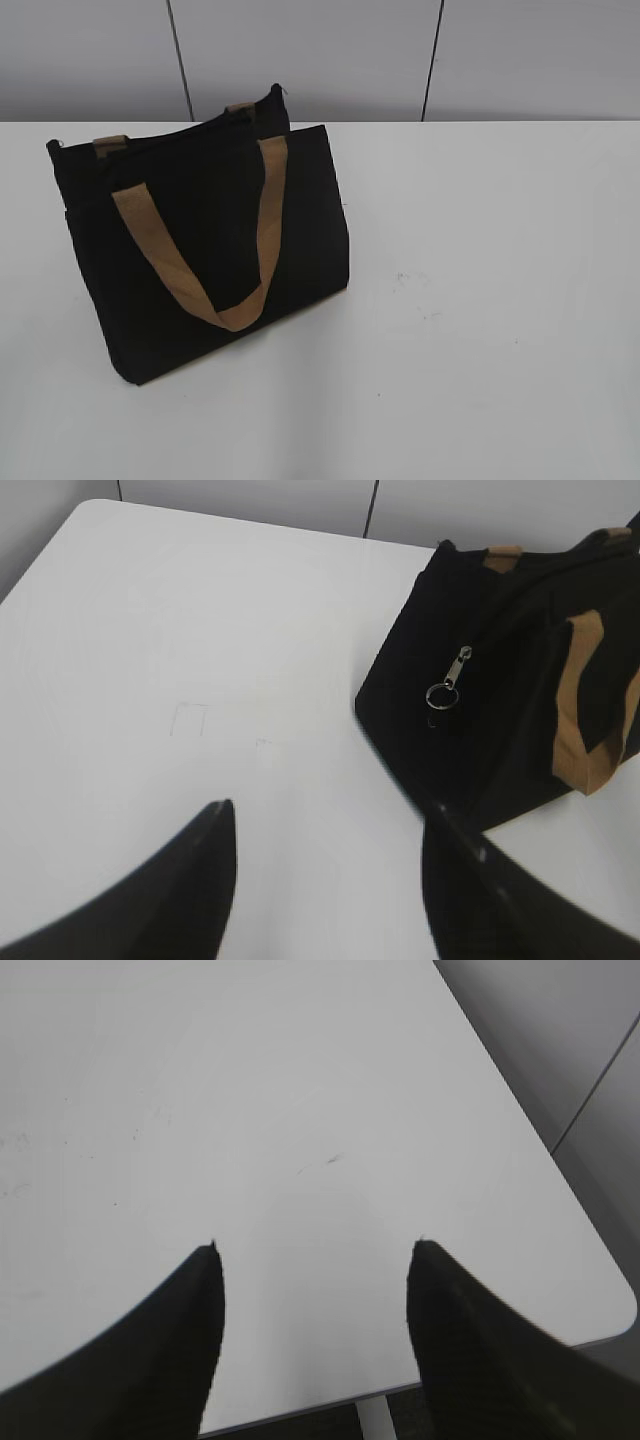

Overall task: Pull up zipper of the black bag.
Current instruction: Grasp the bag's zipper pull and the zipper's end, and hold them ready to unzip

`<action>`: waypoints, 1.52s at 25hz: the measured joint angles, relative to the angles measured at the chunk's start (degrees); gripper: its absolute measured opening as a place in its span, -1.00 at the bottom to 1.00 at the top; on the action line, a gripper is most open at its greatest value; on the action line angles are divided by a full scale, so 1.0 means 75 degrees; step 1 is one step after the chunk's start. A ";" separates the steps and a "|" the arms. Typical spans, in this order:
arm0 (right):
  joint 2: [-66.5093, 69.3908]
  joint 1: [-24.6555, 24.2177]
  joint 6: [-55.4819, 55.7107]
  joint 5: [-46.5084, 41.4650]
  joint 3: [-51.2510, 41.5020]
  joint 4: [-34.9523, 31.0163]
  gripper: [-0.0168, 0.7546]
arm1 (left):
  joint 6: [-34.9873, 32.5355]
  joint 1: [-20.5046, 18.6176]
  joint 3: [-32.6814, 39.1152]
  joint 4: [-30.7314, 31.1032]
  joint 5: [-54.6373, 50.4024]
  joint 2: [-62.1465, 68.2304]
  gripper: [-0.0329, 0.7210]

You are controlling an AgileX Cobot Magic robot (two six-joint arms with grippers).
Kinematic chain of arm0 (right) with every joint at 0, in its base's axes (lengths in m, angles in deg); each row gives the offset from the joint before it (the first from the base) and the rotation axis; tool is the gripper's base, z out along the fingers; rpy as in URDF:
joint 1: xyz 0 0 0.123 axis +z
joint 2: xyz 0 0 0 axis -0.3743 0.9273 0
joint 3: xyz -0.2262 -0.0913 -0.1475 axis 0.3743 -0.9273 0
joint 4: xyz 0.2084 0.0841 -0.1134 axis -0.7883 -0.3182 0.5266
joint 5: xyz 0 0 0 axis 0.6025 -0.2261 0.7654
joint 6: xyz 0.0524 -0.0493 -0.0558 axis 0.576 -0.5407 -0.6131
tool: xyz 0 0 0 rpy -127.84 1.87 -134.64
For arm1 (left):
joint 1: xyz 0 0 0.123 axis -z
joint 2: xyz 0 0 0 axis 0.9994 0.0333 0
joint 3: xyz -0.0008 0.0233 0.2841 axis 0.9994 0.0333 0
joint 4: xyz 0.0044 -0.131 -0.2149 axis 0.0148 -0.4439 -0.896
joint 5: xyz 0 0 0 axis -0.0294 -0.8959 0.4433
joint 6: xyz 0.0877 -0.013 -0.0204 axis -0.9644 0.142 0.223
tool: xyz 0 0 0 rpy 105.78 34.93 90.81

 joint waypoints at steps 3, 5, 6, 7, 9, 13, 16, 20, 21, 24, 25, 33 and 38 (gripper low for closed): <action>0.0000 0.0000 0.0008 0.0000 0.0000 0.0000 0.22 | 0.0000 0.0000 0.0000 0.0000 0.0000 0.0000 0.27; 0.0000 0.0000 0.0008 0.0000 0.0000 0.0000 0.22 | 0.0000 0.0000 0.0000 0.0000 0.0000 0.0000 0.27; 0.0000 0.0000 0.0008 0.0000 0.0000 0.0000 0.22 | 0.0000 0.0000 0.0000 0.0000 0.0000 0.0000 0.27; 0.0000 0.0000 0.0008 0.0000 0.0000 0.0000 0.22 | 0.0000 0.0000 0.0000 0.0000 0.0000 0.0000 0.27; 0.0000 0.0000 0.0001 0.0000 0.0000 0.0000 0.22 | 0.0000 0.0000 0.0000 0.0000 0.0000 0.0000 0.27; 0.0000 0.0000 0.0001 0.0000 0.0000 0.0000 0.22 | 0.0000 0.0000 0.0000 0.0000 0.0000 0.0000 0.27; 0.0000 0.0000 0.0008 0.0000 0.0000 0.0000 0.22 | 0.0000 0.0000 0.0000 0.0000 0.0000 0.0000 0.27; 0.0000 0.0000 0.0008 0.0000 0.0000 0.0000 0.22 | 0.0000 0.0000 -0.0011 -0.0034 0.0018 0.0000 0.26; 0.0000 0.0000 0.0008 0.0000 0.0000 0.0000 0.22 | 0.0000 0.0000 -0.0054 -0.0055 0.0092 0.0072 0.25; 0.0000 0.0000 0.0008 0.0000 0.0000 0.0000 0.22 | 0.0000 0.0000 -0.0386 -0.0108 0.0892 0.0411 0.24; 0.0000 0.0000 0.0008 0.0000 0.0000 0.0000 0.22 | 0.0000 0.0000 -0.0495 -0.0115 0.1334 0.0543 0.24; 0.0000 0.0000 0.0008 0.0000 0.0000 0.0000 0.22 | -0.0439 0.0284 -0.0441 -0.0277 0.4525 0.1914 0.23; 0.0000 0.0000 0.0001 0.0000 0.0000 0.0000 0.22 | -0.0550 0.0750 0.0301 -0.0383 0.6179 0.2348 0.22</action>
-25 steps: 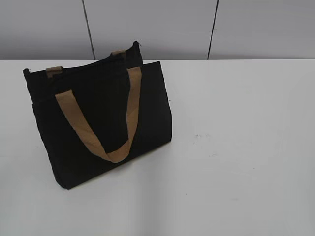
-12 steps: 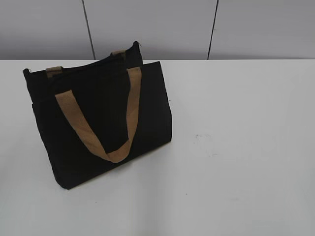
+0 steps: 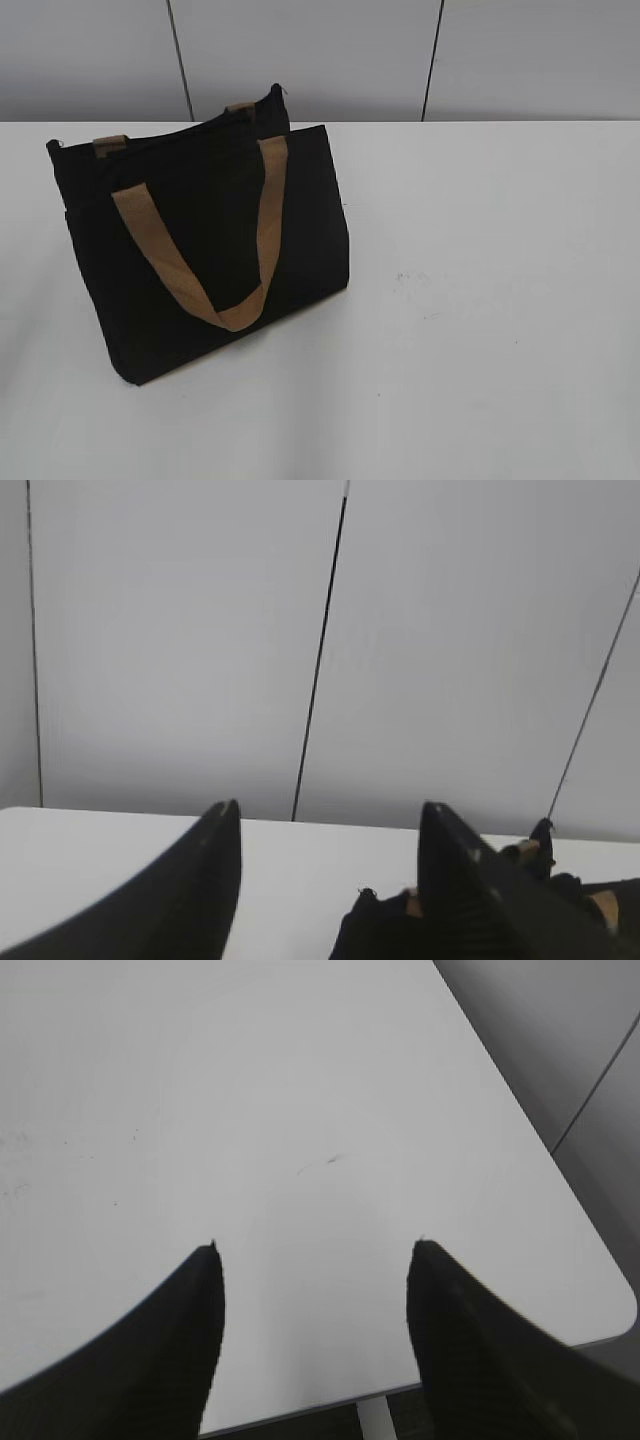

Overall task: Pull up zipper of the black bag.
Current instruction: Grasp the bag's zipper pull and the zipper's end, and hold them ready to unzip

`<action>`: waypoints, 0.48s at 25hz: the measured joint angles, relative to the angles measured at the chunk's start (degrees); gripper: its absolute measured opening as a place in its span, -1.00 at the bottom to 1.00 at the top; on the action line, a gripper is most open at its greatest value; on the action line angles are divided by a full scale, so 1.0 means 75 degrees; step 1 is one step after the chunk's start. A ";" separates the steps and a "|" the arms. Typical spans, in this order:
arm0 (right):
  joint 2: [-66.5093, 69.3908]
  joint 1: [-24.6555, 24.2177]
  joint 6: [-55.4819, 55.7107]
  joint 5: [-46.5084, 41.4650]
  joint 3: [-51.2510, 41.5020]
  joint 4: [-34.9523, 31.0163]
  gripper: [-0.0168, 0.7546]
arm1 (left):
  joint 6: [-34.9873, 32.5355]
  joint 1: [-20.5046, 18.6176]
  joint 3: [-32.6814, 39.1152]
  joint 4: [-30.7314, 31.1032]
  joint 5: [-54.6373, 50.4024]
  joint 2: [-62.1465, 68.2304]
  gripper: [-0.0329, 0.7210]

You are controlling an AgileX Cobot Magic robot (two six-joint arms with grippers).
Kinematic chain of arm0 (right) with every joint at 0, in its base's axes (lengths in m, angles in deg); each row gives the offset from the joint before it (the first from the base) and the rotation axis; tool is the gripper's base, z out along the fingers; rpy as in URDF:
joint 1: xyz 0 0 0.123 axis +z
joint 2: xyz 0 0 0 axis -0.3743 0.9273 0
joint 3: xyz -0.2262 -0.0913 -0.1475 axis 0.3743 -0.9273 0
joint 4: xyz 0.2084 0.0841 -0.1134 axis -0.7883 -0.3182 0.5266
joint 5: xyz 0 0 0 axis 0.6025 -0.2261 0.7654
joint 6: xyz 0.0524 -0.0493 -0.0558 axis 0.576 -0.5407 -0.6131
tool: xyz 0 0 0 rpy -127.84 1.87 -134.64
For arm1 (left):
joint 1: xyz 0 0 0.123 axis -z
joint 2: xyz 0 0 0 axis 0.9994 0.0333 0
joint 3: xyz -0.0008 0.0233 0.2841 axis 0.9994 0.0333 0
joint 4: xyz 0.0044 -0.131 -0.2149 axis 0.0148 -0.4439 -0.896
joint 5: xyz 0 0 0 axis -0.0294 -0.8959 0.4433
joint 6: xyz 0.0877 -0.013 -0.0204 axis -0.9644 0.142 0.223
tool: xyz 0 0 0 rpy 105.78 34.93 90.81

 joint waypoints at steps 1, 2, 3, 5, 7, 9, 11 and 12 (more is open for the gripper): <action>0.0000 0.0000 0.0000 0.0000 0.0000 0.0000 0.22 | -0.0008 0.0109 0.0271 -0.0002 0.0208 0.0045 0.22; 0.0000 0.0000 0.0007 0.0000 0.0000 0.0000 0.22 | -0.0008 0.0191 0.0516 -0.0008 0.0437 0.0076 0.22; 0.0000 0.0000 0.0007 0.0000 0.0000 0.0000 0.22 | -0.0008 0.0280 0.0826 -0.0026 0.0769 0.0088 0.22; 0.0000 0.0000 0.0007 0.0000 0.0000 0.0000 0.22 | -0.0016 0.0430 0.1402 -0.0215 0.1231 0.0088 0.22; 0.0000 0.0000 0.0007 0.0000 0.0000 0.0000 0.22 | -0.0024 0.0558 0.1772 -0.0439 0.1593 0.0088 0.22; 0.0000 0.0000 0.0001 0.0000 0.0000 0.0000 0.22 | -0.0024 0.0662 0.1917 -0.0543 0.1839 0.0088 0.22; 0.0000 0.0000 0.0001 0.0000 0.0000 0.0000 0.22 | -0.0024 0.0710 0.1944 -0.0625 0.1992 0.0098 0.22; 0.0000 0.0000 0.0001 0.0000 0.0000 0.0000 0.22 | -0.0024 0.0709 0.1947 -0.0625 0.2025 0.0146 0.22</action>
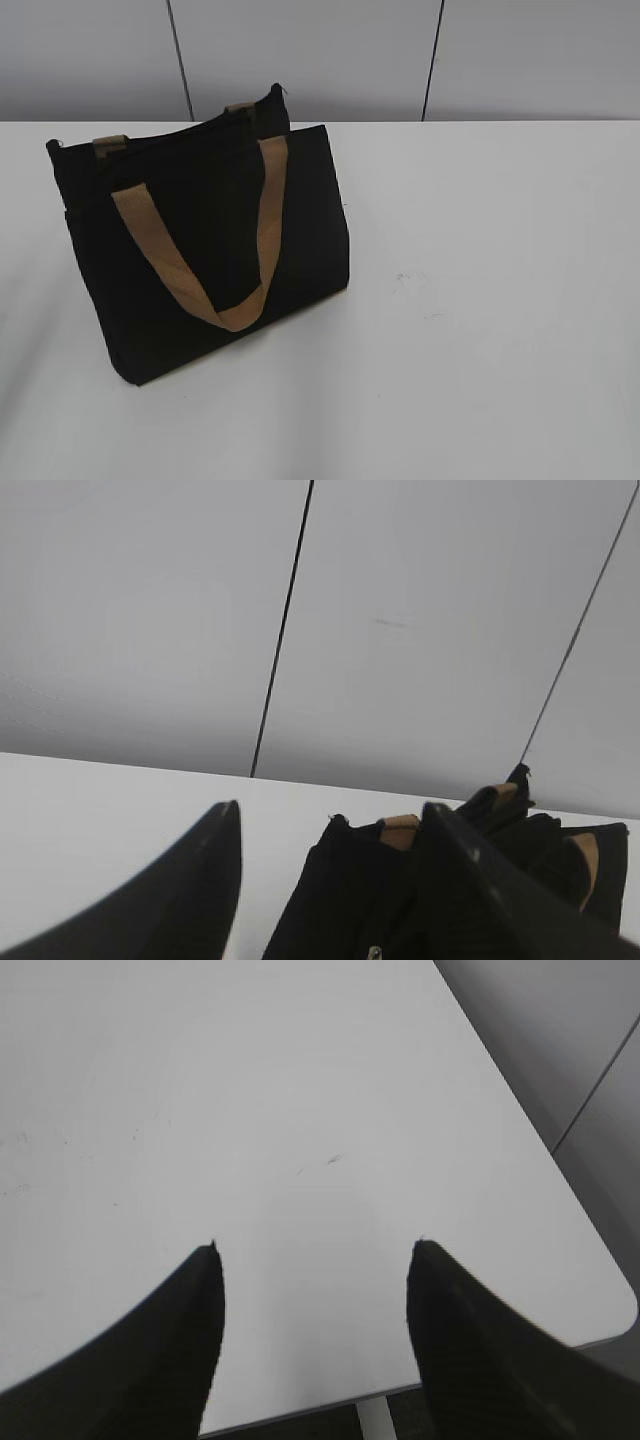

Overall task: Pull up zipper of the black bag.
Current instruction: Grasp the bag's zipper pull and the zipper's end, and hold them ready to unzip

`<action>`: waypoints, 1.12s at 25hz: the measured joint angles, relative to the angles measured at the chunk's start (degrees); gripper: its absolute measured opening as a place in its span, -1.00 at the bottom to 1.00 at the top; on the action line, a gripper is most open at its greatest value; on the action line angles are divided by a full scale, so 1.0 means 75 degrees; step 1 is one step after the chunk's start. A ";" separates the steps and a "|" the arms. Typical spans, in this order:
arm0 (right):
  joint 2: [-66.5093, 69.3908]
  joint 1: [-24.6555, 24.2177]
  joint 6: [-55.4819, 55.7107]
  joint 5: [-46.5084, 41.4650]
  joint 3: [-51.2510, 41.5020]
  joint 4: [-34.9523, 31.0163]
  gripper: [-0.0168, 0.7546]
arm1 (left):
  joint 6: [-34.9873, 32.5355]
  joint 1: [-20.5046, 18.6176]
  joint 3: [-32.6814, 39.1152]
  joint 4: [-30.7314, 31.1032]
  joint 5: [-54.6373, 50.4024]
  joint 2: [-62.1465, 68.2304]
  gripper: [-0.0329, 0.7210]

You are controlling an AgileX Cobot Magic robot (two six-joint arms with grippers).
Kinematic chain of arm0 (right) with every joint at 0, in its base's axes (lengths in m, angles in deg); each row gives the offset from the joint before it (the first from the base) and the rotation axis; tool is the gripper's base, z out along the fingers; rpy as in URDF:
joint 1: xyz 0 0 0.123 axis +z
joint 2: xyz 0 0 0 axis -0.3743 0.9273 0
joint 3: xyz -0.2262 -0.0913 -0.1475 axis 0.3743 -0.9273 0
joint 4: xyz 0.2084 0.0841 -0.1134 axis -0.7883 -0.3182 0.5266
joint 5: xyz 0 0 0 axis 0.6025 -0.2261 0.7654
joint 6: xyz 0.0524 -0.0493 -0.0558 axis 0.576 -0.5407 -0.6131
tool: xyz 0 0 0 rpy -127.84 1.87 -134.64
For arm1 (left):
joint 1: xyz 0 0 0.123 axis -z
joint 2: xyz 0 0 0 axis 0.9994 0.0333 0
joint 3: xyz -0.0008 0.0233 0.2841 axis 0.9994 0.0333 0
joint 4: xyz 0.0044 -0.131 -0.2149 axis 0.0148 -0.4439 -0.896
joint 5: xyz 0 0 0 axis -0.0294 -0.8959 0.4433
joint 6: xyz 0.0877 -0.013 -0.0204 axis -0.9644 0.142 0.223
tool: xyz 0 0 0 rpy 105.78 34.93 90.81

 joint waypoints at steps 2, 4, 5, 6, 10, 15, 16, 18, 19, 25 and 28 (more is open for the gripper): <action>0.0000 0.0000 0.0000 0.0000 0.0000 0.0000 0.22 | 0.0000 0.0000 0.0000 0.0000 0.0069 0.0188 0.22; 0.0000 0.0000 0.0000 0.0000 0.0000 0.0000 0.22 | -0.0006 0.0000 0.0000 0.0000 0.0185 0.0511 0.22; 0.0000 0.0000 0.0000 0.0000 0.0000 0.0000 0.22 | -0.0006 0.0000 0.0000 0.0000 0.0261 0.0731 0.22; 0.0000 0.0000 0.0000 0.0000 0.0000 0.0000 0.22 | -0.0006 0.0000 0.0000 -0.0002 0.0353 0.0979 0.22; 0.0000 0.0000 0.0000 0.0000 0.0000 0.0000 0.22 | -0.0006 0.0000 0.0000 -0.0029 0.0928 0.2140 0.22; 0.0000 0.0000 0.0000 0.0000 0.0000 0.0000 0.22 | 0.0263 0.0281 0.0000 -0.0029 0.1765 0.3802 0.22; 0.0000 0.0000 0.0000 0.0000 0.0000 0.0000 0.22 | 0.0283 0.0405 0.0000 -0.0029 0.1894 0.4120 0.22; 0.0000 0.0000 0.0000 0.0000 0.0000 0.0000 0.22 | 0.0313 0.0723 0.0000 -0.0029 0.2160 0.4955 0.22; 0.0000 0.0000 0.0000 0.0000 0.0000 -0.0003 0.22 | 0.0321 0.0931 0.0000 -0.0029 0.2268 0.5226 0.22; 0.0000 0.0000 0.0000 0.0000 0.0000 -0.0003 0.22 | 0.0476 0.1387 0.0587 -0.0032 0.3475 0.6223 0.21; 0.0000 0.0000 0.0000 0.0000 0.0000 -0.0003 0.22 | 0.0718 0.1395 0.0945 -0.0032 0.3876 0.6307 0.20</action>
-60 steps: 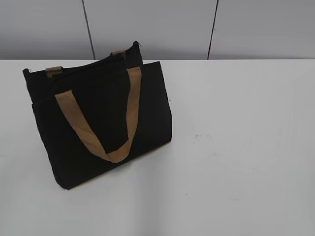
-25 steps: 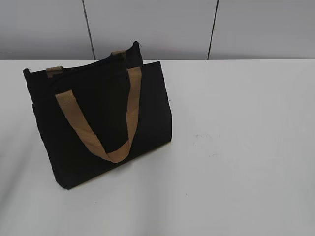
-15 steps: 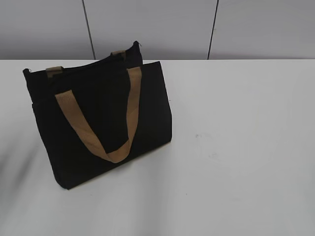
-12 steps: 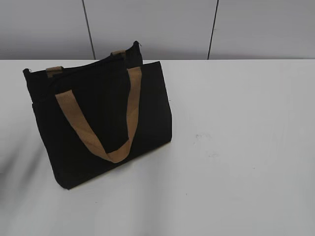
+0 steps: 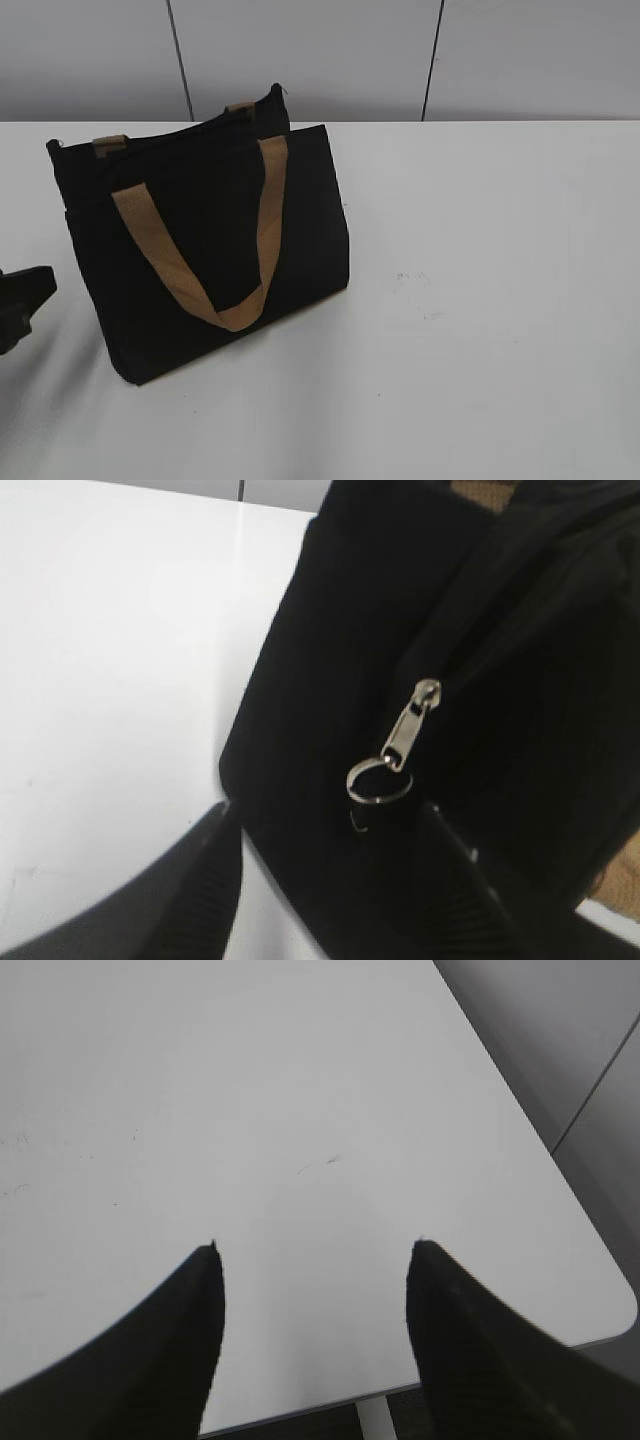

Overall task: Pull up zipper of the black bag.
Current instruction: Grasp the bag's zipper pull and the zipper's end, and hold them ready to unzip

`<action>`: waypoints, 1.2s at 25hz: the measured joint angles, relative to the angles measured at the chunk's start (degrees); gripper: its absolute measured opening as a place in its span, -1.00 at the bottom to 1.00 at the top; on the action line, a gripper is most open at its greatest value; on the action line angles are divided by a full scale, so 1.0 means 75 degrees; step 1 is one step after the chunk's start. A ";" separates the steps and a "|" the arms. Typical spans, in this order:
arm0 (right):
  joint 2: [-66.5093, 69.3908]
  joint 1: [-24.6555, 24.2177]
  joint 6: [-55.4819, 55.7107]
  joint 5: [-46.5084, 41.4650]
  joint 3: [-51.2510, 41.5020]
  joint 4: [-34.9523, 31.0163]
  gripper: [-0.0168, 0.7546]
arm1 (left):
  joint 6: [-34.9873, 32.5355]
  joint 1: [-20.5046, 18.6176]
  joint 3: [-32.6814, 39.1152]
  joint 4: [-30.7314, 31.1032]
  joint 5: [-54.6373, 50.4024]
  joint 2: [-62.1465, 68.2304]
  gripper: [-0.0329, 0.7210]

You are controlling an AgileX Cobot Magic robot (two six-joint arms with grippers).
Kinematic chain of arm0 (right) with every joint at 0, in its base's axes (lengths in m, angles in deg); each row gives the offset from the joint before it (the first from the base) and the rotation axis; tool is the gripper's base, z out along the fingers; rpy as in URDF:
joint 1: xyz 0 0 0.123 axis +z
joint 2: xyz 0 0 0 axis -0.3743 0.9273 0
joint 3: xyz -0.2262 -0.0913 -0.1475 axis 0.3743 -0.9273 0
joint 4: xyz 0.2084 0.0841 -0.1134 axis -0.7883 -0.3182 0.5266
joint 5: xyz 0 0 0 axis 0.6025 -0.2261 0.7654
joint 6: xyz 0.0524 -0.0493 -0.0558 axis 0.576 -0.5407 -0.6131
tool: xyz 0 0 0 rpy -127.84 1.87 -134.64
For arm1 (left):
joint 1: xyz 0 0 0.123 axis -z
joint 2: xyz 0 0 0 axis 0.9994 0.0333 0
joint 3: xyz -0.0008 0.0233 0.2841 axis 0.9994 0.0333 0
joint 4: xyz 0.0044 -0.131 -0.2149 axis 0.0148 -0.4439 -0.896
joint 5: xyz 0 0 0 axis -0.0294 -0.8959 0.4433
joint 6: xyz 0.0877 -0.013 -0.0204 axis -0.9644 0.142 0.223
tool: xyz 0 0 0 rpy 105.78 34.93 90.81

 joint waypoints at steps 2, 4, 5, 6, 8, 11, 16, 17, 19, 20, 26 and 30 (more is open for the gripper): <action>0.0000 0.0000 0.0000 0.0000 0.0000 0.0000 0.22 | 0.0064 0.0016 0.0176 0.0000 0.0126 0.0051 0.20; 0.0000 0.0000 0.0000 0.0000 0.0000 0.0000 0.22 | 0.0109 0.0025 0.0256 0.0126 0.0230 0.0146 0.20; 0.0000 0.0000 0.0000 0.0000 0.0000 0.0000 0.22 | 0.0128 0.0025 0.0271 0.0281 0.0336 0.0209 0.19; 0.0000 0.0000 0.0000 0.0000 0.0000 0.0000 0.22 | 0.0157 0.0025 0.0271 0.0495 0.0428 0.0302 0.19; 0.0000 0.0000 0.0000 0.0000 0.0000 0.0000 0.22 | 0.0207 0.0025 0.0271 0.0874 0.0673 0.0544 0.19; 0.0000 0.0000 0.0000 0.0000 0.0000 0.0000 0.22 | 0.0241 0.0025 0.0271 0.1155 0.0928 0.1074 0.18; 0.0000 0.0000 0.0000 0.0000 0.0000 0.0000 0.22 | 0.0251 0.0025 0.0279 0.1296 0.1715 0.2142 0.18; 0.0000 0.0000 0.0000 0.0000 0.0000 0.0000 0.22 | 0.0251 0.0025 0.0279 0.1296 0.2002 0.2352 0.18; 0.0000 0.0000 0.0000 0.0000 0.0000 0.0000 0.22 | 0.0251 0.0025 0.0279 0.1304 0.2691 0.2717 0.18; 0.0000 0.0000 0.0000 0.0000 0.0000 0.0000 0.22 | 0.0251 0.0025 0.0279 0.1313 0.3037 0.2900 0.18; 0.0000 0.0000 0.0000 0.0000 0.0000 0.0000 0.22 | 0.0251 0.0025 0.0279 0.1416 0.4162 0.3934 0.18; 0.0000 0.0000 0.0000 0.0000 0.0000 0.0000 0.22 | 0.0251 0.0025 0.0279 0.1498 0.4984 0.4652 0.16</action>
